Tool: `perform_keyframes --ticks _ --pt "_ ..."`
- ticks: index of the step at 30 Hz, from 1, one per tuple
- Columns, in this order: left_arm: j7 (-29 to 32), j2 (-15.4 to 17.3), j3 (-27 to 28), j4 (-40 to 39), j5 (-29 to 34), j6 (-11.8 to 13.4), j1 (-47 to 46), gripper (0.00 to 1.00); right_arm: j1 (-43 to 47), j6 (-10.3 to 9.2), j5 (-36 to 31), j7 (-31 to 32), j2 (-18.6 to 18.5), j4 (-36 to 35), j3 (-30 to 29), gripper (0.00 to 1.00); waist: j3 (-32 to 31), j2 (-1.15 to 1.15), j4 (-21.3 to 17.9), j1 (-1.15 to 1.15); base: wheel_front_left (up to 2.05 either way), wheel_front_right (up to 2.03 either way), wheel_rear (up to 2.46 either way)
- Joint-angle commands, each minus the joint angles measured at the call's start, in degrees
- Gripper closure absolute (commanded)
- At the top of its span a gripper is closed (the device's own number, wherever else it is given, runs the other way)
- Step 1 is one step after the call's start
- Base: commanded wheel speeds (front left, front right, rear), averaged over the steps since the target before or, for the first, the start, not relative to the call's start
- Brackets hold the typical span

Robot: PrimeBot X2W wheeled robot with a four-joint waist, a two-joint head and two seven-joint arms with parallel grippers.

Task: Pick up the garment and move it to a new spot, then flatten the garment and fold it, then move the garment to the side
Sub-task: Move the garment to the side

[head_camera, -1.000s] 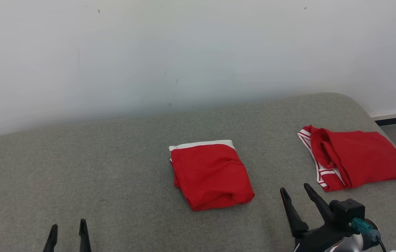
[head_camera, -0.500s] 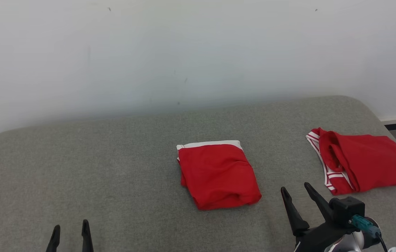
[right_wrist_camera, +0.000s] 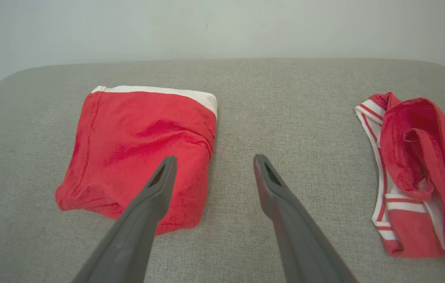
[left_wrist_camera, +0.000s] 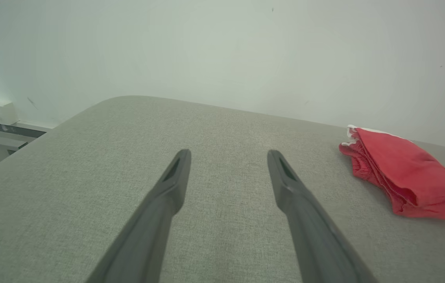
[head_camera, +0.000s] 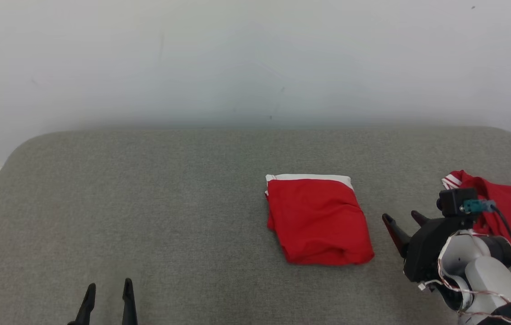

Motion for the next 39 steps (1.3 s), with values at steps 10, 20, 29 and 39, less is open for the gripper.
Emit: perform_keyframes --ticks 10,20,29,39 --pt "-0.09 0.04 -2.56 -0.34 -1.0 -0.33 -3.53 0.0 -11.25 -0.16 0.05 9.3 -0.76 11.3 -2.35 0.0 8.16 0.0 9.65 -0.01 0.0 0.0 0.0" --pt "-0.09 0.05 -3.85 -0.18 -1.84 -0.14 -5.39 0.0 -14.92 -0.16 -4.47 11.65 1.33 22.3 -6.94 0.0 10.8 0.0 12.46 -0.01 0.0 0.0 0.0" --pt "-0.09 0.04 -3.97 0.17 -2.35 -0.08 -5.21 0.0 -13.98 -0.17 -7.26 13.21 1.31 24.61 -4.56 1.0 10.67 0.0 11.34 -0.01 0.0 0.0 0.0" --pt "-0.08 0.04 -3.1 -2.06 -2.75 -0.11 -6.05 0.0 -21.73 -0.17 -7.64 15.32 -6.98 11.66 13.96 1.0 12.21 0.0 5.85 -0.01 0.0 0.0 0.0"
